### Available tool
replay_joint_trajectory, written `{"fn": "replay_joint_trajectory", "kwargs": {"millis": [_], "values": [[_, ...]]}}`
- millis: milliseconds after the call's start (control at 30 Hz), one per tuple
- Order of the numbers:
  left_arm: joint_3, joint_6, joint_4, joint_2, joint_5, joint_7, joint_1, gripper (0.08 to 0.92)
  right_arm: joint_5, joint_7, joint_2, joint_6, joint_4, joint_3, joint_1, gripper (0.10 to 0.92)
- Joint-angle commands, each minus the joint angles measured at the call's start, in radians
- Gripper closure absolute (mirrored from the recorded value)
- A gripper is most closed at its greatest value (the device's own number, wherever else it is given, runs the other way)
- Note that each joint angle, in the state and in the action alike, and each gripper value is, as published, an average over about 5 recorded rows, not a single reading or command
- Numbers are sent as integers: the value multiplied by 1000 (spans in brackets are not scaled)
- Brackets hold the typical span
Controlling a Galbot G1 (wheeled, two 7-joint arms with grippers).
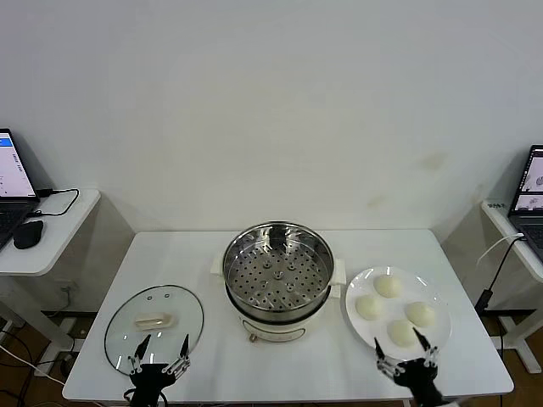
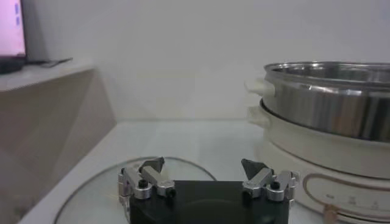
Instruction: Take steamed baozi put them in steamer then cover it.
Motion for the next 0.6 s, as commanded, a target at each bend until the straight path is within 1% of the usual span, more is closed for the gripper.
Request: {"fn": "replay_joint_trajectory", "kwargs": {"millis": [33, 133, 233, 400, 467, 600], "values": [[-15, 50, -5, 25, 86, 44, -14, 177, -236, -67, -131, -74, -5, 88, 95, 203], [-12, 76, -16, 31, 126, 55, -19, 177, -328, -174, -248, -94, -35, 98, 162, 203], [-14, 100, -25, 27, 148, 59, -28, 177, -323, -281, -377, -103, -90, 77, 240, 203], [-17, 108, -23, 19, 167, 63, -20, 177, -240, -430, -592, -94, -223, -23, 387, 203], [-17, 106, -21, 17, 169, 66, -11, 177, -169, -482, -665, -104, -283, -109, 476, 203], [-21, 102, -19, 11, 178, 65, -4, 177, -48, -576, -755, -120, -392, -347, 695, 203]]}}
